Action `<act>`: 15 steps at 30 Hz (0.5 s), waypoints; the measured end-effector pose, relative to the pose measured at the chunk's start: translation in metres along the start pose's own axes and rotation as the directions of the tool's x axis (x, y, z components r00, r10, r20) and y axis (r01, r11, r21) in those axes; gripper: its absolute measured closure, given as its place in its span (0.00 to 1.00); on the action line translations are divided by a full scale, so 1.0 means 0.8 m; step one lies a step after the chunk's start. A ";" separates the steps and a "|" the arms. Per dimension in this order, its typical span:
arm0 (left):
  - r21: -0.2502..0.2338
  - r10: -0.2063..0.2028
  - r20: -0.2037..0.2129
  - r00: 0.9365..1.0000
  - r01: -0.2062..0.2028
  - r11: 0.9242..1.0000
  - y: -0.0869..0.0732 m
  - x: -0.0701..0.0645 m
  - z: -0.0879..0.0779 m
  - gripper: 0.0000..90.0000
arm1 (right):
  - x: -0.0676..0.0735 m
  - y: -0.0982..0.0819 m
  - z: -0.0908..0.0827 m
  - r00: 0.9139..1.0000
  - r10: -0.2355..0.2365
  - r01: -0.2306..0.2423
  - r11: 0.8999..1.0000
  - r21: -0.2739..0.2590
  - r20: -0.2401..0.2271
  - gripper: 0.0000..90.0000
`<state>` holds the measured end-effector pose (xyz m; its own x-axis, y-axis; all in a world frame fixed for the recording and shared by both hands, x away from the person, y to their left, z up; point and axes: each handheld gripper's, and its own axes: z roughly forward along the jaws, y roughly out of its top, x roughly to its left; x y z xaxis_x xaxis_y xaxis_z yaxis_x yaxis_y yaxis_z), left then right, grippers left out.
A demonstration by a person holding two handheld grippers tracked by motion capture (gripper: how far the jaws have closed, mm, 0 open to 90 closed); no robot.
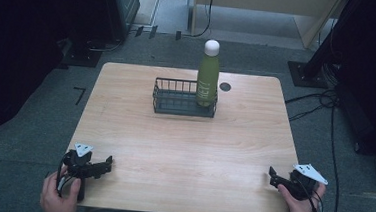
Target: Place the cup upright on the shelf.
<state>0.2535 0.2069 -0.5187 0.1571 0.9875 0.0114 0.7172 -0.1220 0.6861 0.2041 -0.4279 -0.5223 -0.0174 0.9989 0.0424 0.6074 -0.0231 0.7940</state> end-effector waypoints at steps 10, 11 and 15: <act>0.000 0.000 0.000 1.000 0.000 1.000 0.000 0.000 0.000 0.00 | -0.001 -0.005 0.002 1.000 -0.015 0.014 0.993 0.117 0.010 0.02; 0.000 -0.001 0.000 1.000 0.001 1.000 0.000 0.000 0.000 0.00 | -0.001 -0.005 0.002 1.000 -0.021 0.021 0.993 0.117 0.005 0.02; 0.000 -0.001 0.000 1.000 0.001 1.000 0.000 0.000 0.000 0.00 | 0.000 -0.006 0.001 0.999 -0.033 0.034 0.992 0.120 -0.008 0.02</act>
<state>0.2534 0.2068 -0.5187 0.1564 0.9876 0.0107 0.7174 -0.1211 0.6861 0.2022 -0.4278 -0.5265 -0.0439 0.9988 0.0206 0.6974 0.0159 0.7165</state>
